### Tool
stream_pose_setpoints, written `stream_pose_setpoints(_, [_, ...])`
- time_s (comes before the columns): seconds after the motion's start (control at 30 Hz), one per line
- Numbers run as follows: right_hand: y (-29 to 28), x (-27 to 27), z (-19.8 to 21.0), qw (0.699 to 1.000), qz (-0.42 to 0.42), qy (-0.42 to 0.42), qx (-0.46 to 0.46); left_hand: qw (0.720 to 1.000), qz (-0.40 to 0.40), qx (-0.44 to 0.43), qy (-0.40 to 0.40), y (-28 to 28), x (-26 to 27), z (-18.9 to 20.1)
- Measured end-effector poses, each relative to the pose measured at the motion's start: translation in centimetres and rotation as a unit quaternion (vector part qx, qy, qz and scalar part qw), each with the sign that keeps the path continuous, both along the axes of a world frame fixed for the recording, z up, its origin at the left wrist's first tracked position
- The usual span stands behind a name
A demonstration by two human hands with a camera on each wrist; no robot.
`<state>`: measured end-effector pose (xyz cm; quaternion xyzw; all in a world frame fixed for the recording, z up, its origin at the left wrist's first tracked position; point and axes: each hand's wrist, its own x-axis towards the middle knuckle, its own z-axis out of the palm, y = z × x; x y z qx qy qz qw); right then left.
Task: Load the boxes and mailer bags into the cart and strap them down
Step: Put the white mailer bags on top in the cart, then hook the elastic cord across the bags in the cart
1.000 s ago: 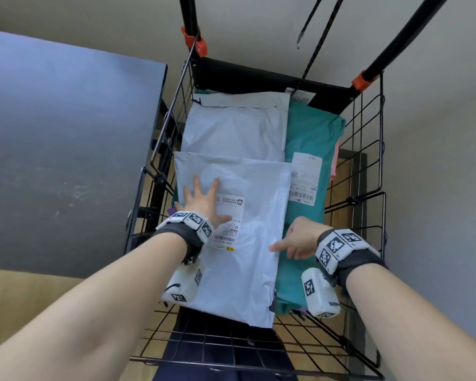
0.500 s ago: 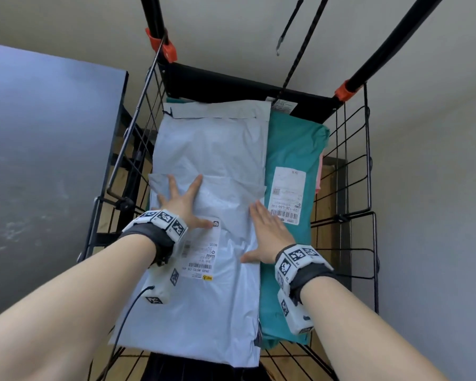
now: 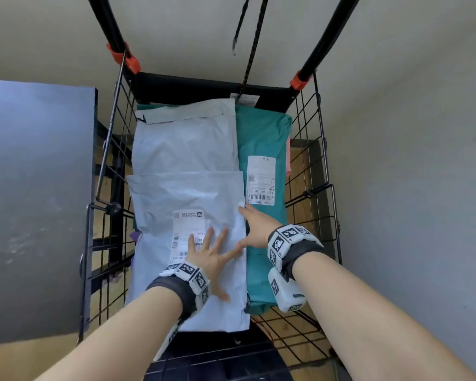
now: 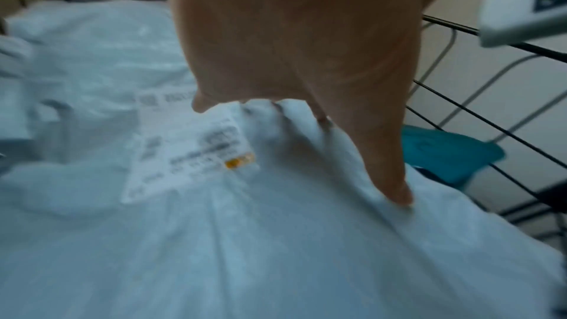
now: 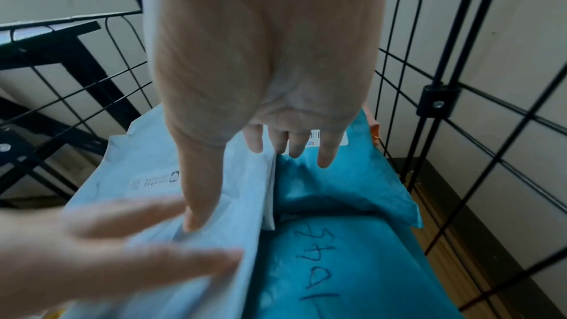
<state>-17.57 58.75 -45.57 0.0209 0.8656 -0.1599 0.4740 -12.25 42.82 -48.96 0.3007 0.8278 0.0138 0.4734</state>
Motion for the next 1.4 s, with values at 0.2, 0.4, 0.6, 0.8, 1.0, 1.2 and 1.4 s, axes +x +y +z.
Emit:
stream_pose_setpoints(0.2, [1.1, -0.2, 0.3, 0.994, -0.089, 0.054, -0.021, 0.999, 0.044, -0.017, -0.005, 2.5, 2.1, -0.5])
stream_pose_setpoints(0.4, [2.5, -3.9, 1.4, 0.973, -0.207, 0.101, -0.033, 0.98, 0.18, 0.058, 0.066, 1.5, -7.2, 1.7])
stream_pose_setpoints(0.6, [3.1, -9.6, 3.4, 0.938, -0.279, 0.184, -0.095, 0.936, 0.316, 0.108, 0.108, 0.5, -17.2, 5.9])
stream_pose_setpoints(0.8, [2.9, -16.7, 7.2, 0.87, -0.35, 0.309, -0.158, 0.899, 0.374, 0.169, 0.153, 0.2, -22.9, 9.9])
stream_pose_setpoints(1.0, [2.0, -26.0, 14.7, 0.824, -0.358, 0.382, -0.215, 0.882, 0.395, 0.208, 0.152, -0.7, -25.7, 13.3])
stream_pose_setpoints(1.2, [0.7, -28.1, 18.1, 0.786, -0.377, 0.397, -0.289, 0.857, 0.435, 0.241, 0.137, -2.1, -25.5, 16.0])
stream_pose_setpoints(1.4, [0.8, -23.8, 19.6, 0.776, -0.386, 0.368, -0.337, 0.848, 0.435, 0.278, 0.122, -0.9, -25.0, 20.9])
